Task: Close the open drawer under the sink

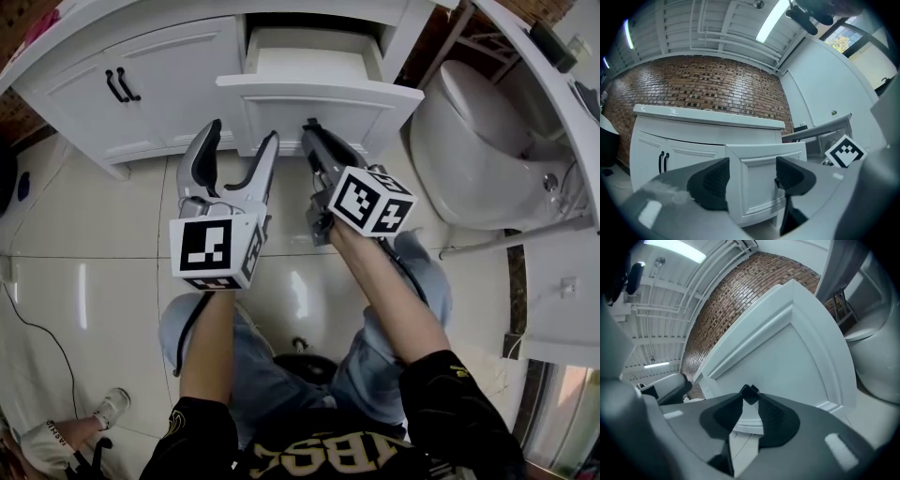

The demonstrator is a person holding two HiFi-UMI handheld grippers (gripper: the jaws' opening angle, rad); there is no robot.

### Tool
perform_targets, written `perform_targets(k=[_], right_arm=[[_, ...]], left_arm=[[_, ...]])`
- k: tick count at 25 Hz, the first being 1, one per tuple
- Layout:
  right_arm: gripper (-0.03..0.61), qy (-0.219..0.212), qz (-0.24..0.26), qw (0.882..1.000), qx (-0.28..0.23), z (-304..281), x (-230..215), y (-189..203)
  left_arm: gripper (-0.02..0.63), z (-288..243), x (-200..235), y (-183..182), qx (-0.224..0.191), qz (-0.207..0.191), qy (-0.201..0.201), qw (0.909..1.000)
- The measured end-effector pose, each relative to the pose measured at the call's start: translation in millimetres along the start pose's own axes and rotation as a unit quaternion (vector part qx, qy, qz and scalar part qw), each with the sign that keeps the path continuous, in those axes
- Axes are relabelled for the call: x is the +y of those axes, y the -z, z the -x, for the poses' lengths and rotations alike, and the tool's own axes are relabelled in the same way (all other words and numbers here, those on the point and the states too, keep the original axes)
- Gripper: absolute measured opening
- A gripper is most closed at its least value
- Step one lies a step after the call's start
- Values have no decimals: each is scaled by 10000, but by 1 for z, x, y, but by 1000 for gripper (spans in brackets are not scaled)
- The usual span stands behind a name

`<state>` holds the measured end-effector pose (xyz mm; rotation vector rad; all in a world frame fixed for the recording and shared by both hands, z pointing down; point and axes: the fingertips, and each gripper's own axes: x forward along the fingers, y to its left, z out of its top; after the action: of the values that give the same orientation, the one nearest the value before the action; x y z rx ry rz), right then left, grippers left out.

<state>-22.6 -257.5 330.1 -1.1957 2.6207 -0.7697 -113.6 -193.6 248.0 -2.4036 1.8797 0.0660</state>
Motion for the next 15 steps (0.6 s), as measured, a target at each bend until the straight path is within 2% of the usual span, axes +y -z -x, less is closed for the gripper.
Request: perform_targets(k=[10, 15], right_arm=[[110, 135, 181, 9997, 109, -31, -14, -15], [109, 174, 320, 9993, 128, -46, -20, -18]], left_arm=[[311, -9, 25, 8, 78, -54, -87, 9999], [311, -17, 29, 20, 207, -96, 60, 9997]])
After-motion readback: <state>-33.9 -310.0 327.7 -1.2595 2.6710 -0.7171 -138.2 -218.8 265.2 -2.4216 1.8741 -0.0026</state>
